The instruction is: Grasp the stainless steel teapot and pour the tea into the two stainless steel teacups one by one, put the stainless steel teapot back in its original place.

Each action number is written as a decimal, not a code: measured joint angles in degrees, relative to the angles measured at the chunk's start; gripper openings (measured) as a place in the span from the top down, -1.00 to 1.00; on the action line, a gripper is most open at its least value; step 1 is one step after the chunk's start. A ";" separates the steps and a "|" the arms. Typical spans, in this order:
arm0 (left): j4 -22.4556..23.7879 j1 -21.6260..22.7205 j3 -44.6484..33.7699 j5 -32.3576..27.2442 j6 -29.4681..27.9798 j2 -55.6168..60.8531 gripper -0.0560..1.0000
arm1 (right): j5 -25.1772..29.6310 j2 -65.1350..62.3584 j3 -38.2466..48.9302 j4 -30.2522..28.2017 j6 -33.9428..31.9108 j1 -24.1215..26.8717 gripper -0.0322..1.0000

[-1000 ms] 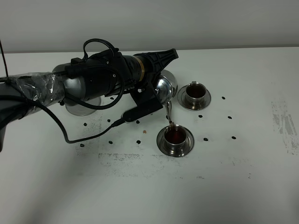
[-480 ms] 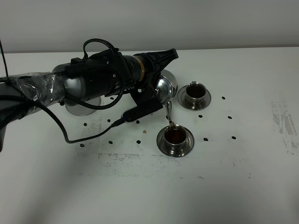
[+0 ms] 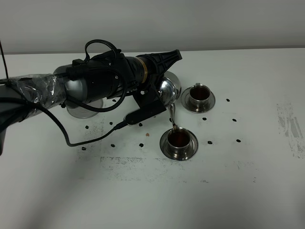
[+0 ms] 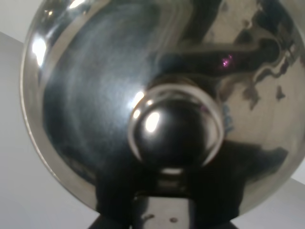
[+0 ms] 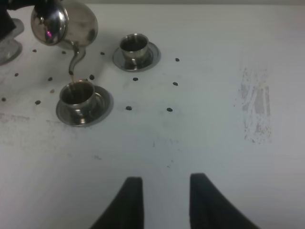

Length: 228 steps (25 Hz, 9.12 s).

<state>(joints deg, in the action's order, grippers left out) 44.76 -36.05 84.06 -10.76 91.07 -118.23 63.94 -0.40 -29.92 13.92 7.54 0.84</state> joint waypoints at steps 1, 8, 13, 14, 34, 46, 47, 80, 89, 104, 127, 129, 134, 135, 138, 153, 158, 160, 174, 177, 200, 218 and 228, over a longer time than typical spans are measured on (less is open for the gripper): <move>0.00 0.00 0.00 0.00 0.00 0.00 0.56 | 0.00 0.00 0.00 0.00 0.00 0.00 0.49; 0.24 0.00 0.00 0.02 0.32 0.00 0.56 | 0.00 0.00 0.00 0.00 0.00 0.00 0.49; 0.24 0.00 0.00 0.02 0.32 0.00 0.56 | 0.00 0.00 0.00 0.00 0.00 0.00 0.49; 0.24 0.00 0.00 0.02 0.32 0.00 0.56 | 0.00 0.00 0.00 0.00 0.00 0.00 0.49; -6.73 -0.07 0.00 -0.48 -0.05 0.00 0.56 | 0.00 0.00 0.00 0.00 0.00 0.00 0.49; -27.89 0.69 -0.06 -6.51 -25.48 9.15 0.56 | 0.00 0.00 0.00 0.00 0.00 0.00 0.49; -29.19 1.16 -0.06 -8.20 -32.66 9.78 0.56 | 0.00 0.00 0.00 0.00 0.00 0.00 0.49; -34.81 3.69 -0.06 -33.15 -82.20 0.51 0.56 | 0.00 0.00 0.00 0.00 0.00 0.00 0.49; -34.80 5.19 -0.06 -33.15 -82.20 1.31 0.56 | 0.00 0.00 0.00 0.00 0.00 0.00 0.49; -34.95 18.51 -0.06 -34.76 -82.20 5.75 0.56 | 0.00 0.00 0.00 0.04 0.00 0.00 0.49; -33.90 23.70 -0.06 -30.85 -82.13 -1.13 0.56 | 0.00 0.00 0.00 0.04 0.00 0.00 0.49; -33.90 23.70 -0.06 -30.35 -82.13 -1.24 0.56 | 0.00 0.00 0.00 0.04 0.00 0.00 0.49; -33.84 23.70 -0.06 -29.95 -82.13 -1.24 0.56 | 0.00 0.00 0.00 0.04 0.00 0.00 0.49; -33.84 23.70 -0.06 -29.95 -82.13 -1.24 0.56 | 0.00 0.00 0.00 0.04 0.00 0.00 0.49; -33.90 23.70 -0.06 -29.95 -82.13 -1.29 0.56 | 0.00 0.00 0.00 0.04 0.00 0.00 0.49; -34.59 23.70 -0.01 -29.69 -82.18 -1.29 0.11 | 0.00 0.00 0.00 0.04 0.00 0.00 0.49; -36.78 23.70 -0.01 -30.46 -82.18 -1.29 -0.10 | 0.00 0.00 0.00 0.04 0.00 0.00 0.49; -38.44 23.70 -0.01 -31.07 -82.23 -1.18 -0.12 | 0.00 0.00 0.00 0.04 0.00 0.00 0.49; -41.39 23.14 -0.01 -33.50 -82.56 14.16 -0.13 | 0.00 0.00 0.00 0.04 0.00 0.00 0.49; -37.52 25.40 -0.01 -34.47 -84.90 20.78 -0.13 | 0.00 0.00 0.00 0.04 0.00 0.00 0.49; -37.08 55.38 -37.15 -39.62 -90.41 80.65 -0.14 | 0.00 0.00 0.00 0.04 -0.05 0.00 0.49; -49.60 46.60 -55.85 -45.32 -84.00 101.42 -0.14 | 0.00 0.00 0.00 0.04 -0.16 0.00 0.49; -49.67 45.03 -56.23 -48.14 -84.00 112.85 -0.14 | 0.00 0.00 0.00 0.04 -0.17 0.00 0.49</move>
<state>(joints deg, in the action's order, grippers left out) -4.90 8.98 27.83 -58.90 7.07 -5.38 63.94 -0.40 -29.92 13.96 7.37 0.84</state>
